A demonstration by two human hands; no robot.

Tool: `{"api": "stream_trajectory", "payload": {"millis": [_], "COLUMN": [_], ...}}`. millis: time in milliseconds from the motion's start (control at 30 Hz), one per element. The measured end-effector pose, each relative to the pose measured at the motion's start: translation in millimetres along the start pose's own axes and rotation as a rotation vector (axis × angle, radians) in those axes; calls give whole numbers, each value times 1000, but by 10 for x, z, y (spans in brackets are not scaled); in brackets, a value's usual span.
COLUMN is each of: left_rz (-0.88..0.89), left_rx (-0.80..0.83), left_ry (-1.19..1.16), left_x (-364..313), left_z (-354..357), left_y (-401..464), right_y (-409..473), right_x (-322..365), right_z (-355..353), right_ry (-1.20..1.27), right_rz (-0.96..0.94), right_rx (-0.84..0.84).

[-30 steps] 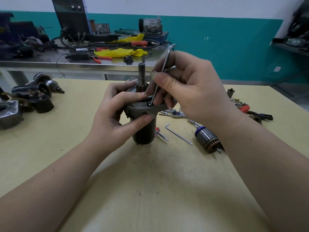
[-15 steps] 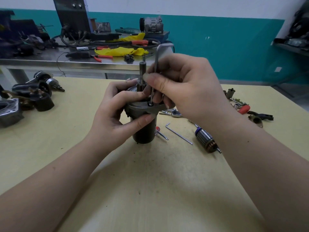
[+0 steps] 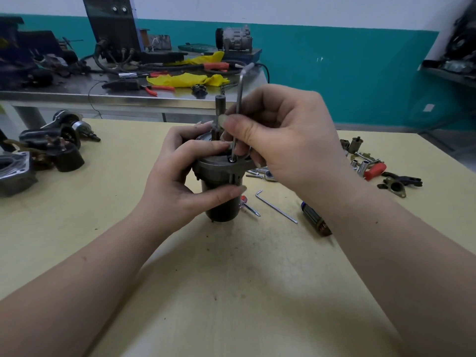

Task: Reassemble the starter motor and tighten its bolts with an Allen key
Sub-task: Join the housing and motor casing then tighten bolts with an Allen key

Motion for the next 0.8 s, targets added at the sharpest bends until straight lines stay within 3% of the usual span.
{"api": "stream_trajectory", "payload": {"millis": [167,467,633,800], "left_rz": [45,32,45,47], "left_rx": [17,21,37,35], "left_ry": [62,60,77,72], "left_x": [23,28,23,48], "left_z": [8,14,33,42], "left_y": [10,-11,-21,-33], "right_y": [-6,1,-34,-64], "right_x": [-29,7,-86,-131], "right_z": [70,0,107,182], "right_ry": [63,58,174,44], "right_rz": [1,-132,-151,-284], "right_rx": [-44,44,-113,-198]}}
Point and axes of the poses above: each hand's wrist, its own y-axis towards the middle knuckle, its own z-axis out of the palm, x = y × z, the point moved 1 cm from there along y, towards the middle knuckle, and after that the axes turned 8 degrees about z, right-handed, at the moved point
